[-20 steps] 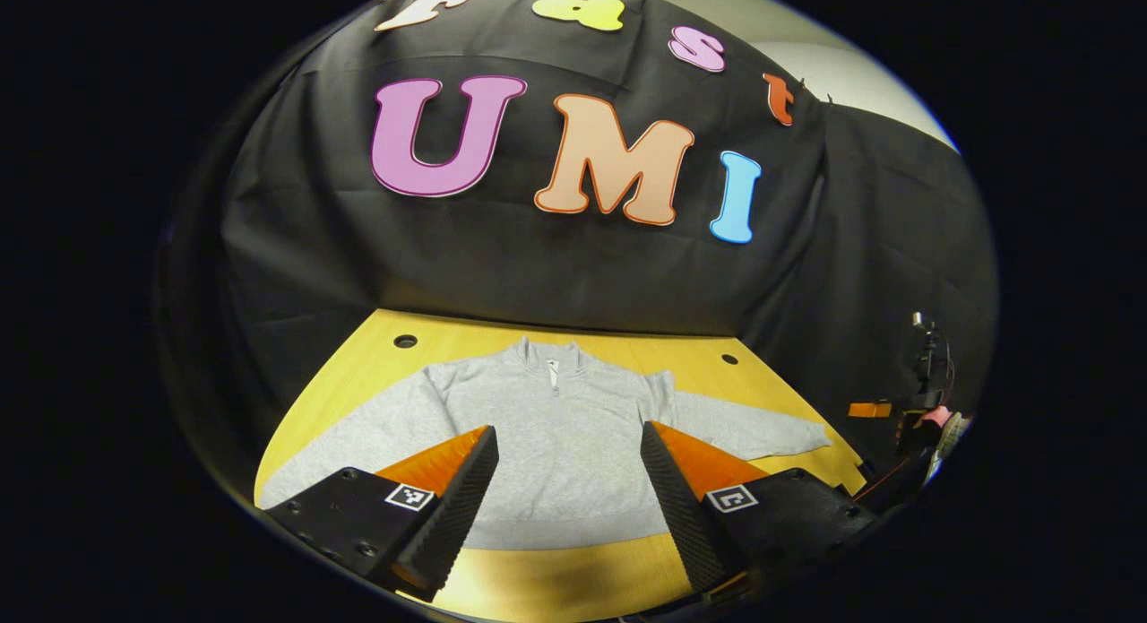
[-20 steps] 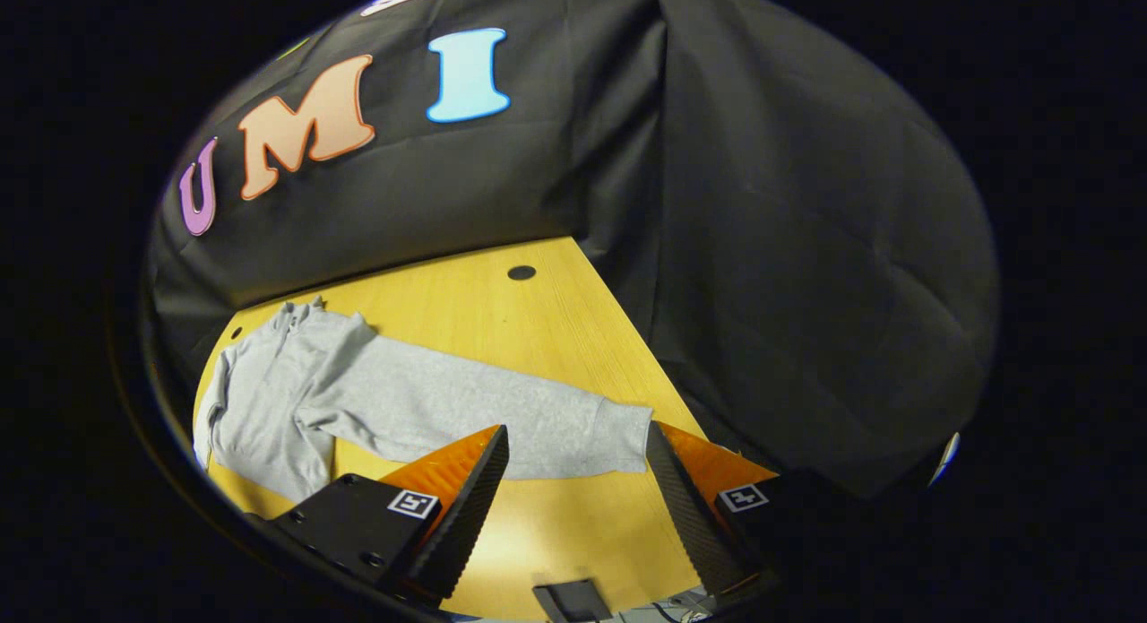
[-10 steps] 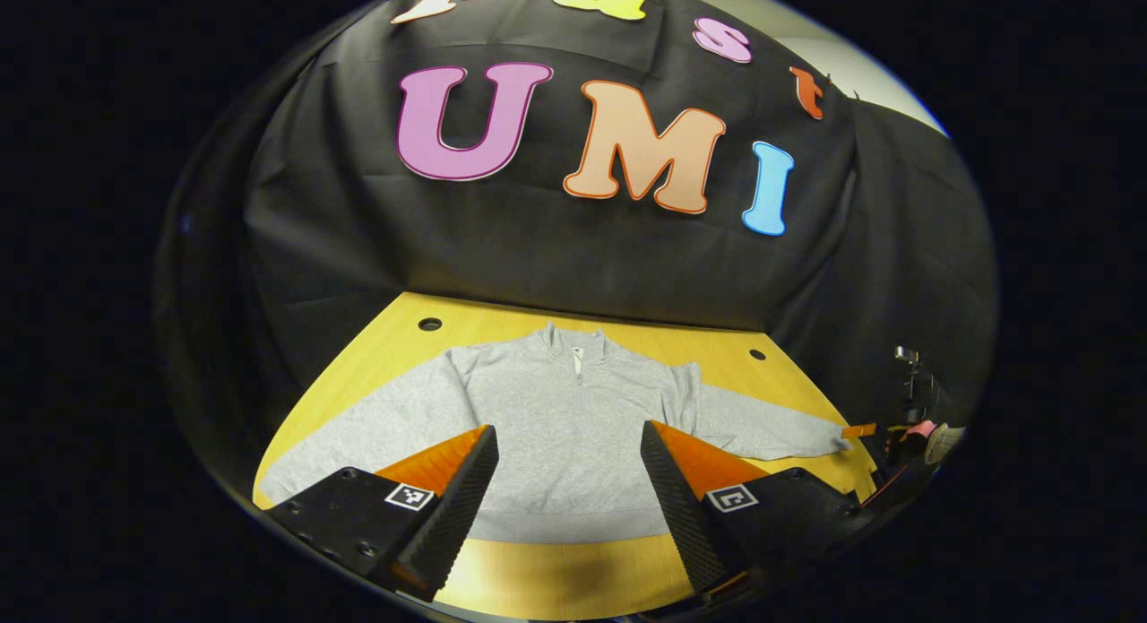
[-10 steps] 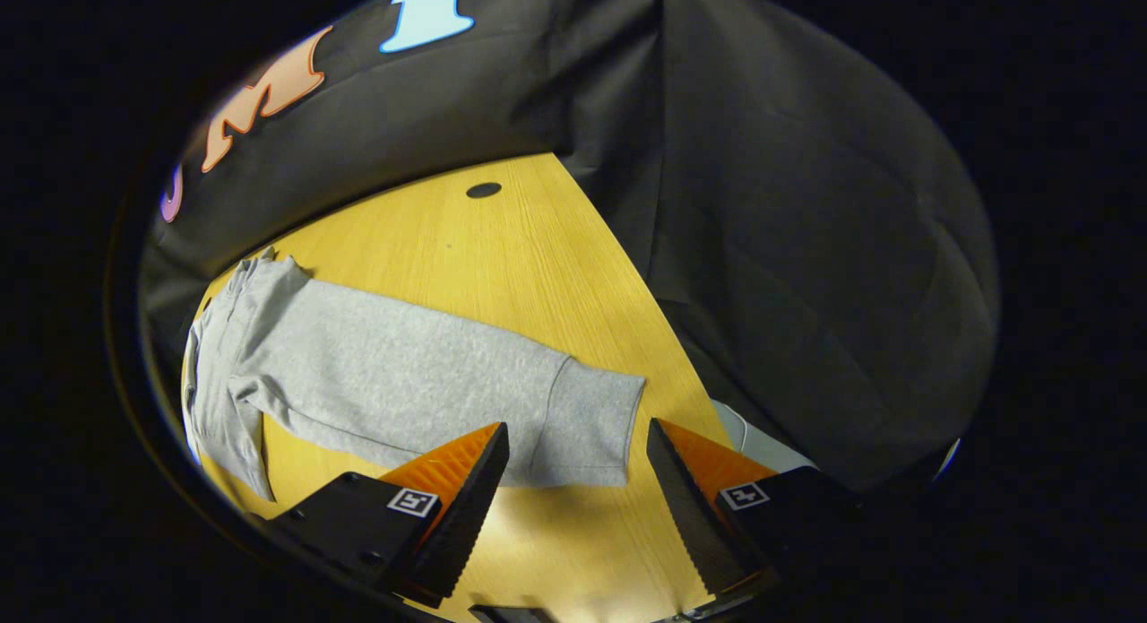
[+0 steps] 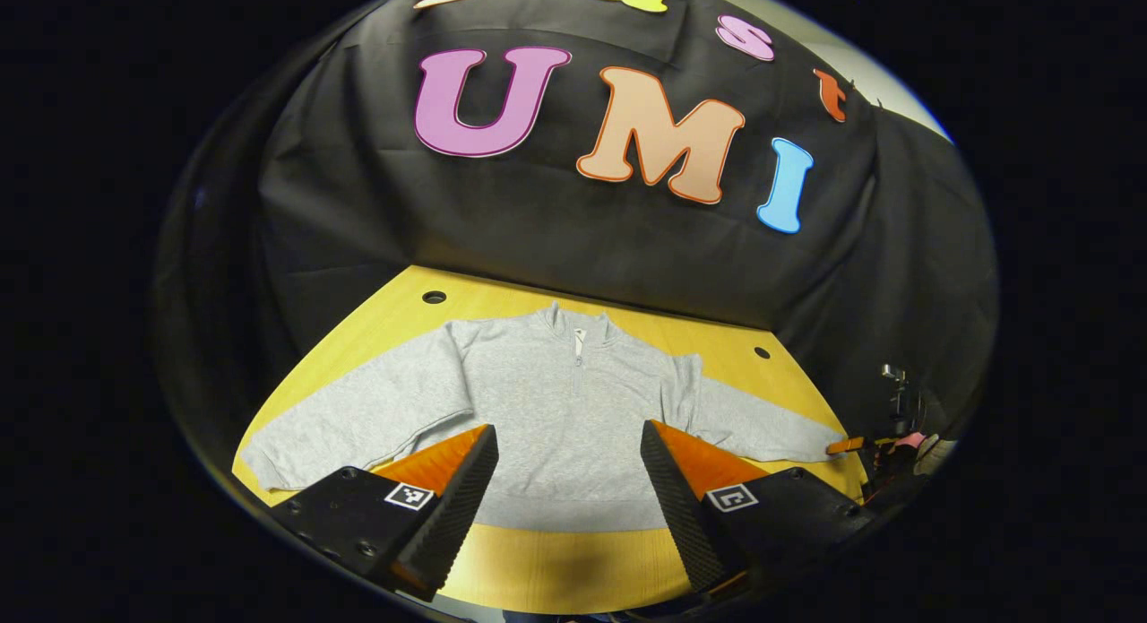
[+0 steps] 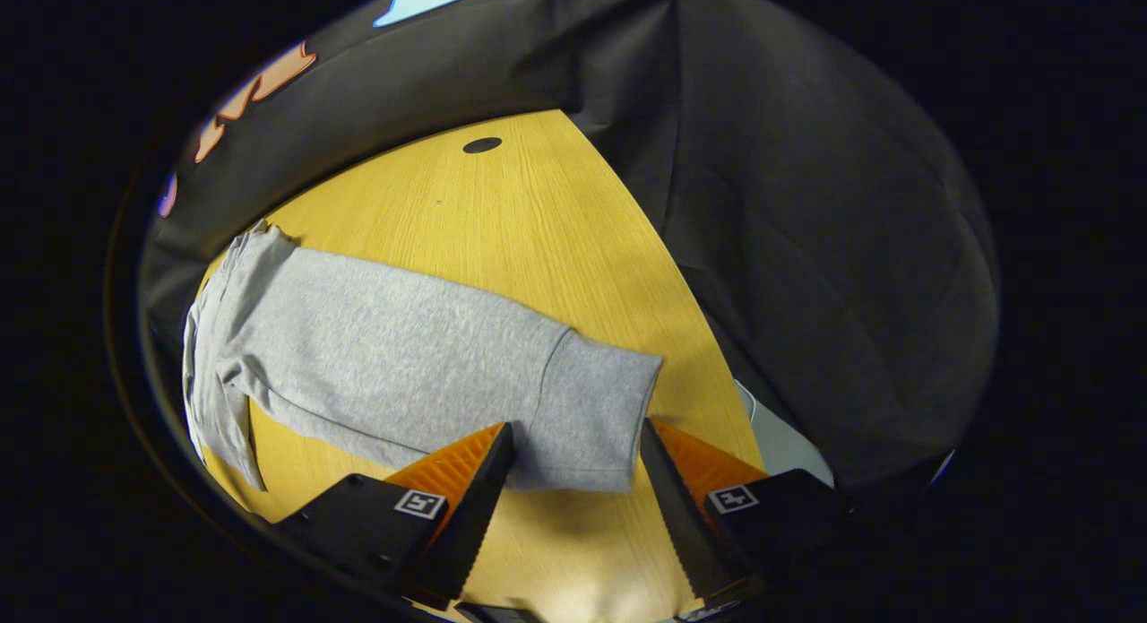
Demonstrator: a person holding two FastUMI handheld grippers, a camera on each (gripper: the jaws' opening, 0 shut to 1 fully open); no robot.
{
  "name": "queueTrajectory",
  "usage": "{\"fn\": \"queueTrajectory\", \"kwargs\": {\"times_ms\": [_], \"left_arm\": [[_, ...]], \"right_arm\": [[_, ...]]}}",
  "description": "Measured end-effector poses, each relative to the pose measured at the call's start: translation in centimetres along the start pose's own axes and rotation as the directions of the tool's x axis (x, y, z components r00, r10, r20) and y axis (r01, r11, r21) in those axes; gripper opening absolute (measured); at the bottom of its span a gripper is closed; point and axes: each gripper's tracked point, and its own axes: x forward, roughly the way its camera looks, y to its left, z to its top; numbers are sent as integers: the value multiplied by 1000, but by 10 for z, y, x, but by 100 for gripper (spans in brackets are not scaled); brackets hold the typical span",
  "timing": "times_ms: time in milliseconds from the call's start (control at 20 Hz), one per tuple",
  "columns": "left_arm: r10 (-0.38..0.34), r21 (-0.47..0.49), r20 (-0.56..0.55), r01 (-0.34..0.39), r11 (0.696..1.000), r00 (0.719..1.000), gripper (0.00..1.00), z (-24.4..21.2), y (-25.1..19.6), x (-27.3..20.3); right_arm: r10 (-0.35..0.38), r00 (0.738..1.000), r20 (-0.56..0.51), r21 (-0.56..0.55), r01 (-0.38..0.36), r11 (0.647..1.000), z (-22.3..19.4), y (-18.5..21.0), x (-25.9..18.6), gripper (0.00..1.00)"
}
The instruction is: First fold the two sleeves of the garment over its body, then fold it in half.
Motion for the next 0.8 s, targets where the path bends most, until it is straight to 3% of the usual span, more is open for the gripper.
{"fn": "queueTrajectory", "kwargs": {"times_ms": [100, 250, 400, 550, 800], "left_arm": [[-9, -8, -4, 9, 1000, 1000, 94, -1, -6, 2], [-9, -3, -6, 9, 1000, 1000, 94, -2, -12, 6], [-26, 1, -12, 26, 1000, 1000, 94, -4, -22, 9], [-37, 16, -13, 37, 999, 999, 94, -4, -28, 8], [-57, 24, -8, 58, 998, 998, 94, -2, -29, 7]], "right_arm": [[9, 1000, -5, -9, -9, 1000, -1, 3, 0, 83], [21, 1000, -16, 6, -20, 1000, 2, 3, 0, 63], [27, 999, -21, 58, -26, 998, 5, 10, 2, 19], [19, 1000, -13, 40, -19, 999, 5, 11, 1, 7], [8, 1000, 11, 64, -9, 998, 8, 13, -12, 6]]}}
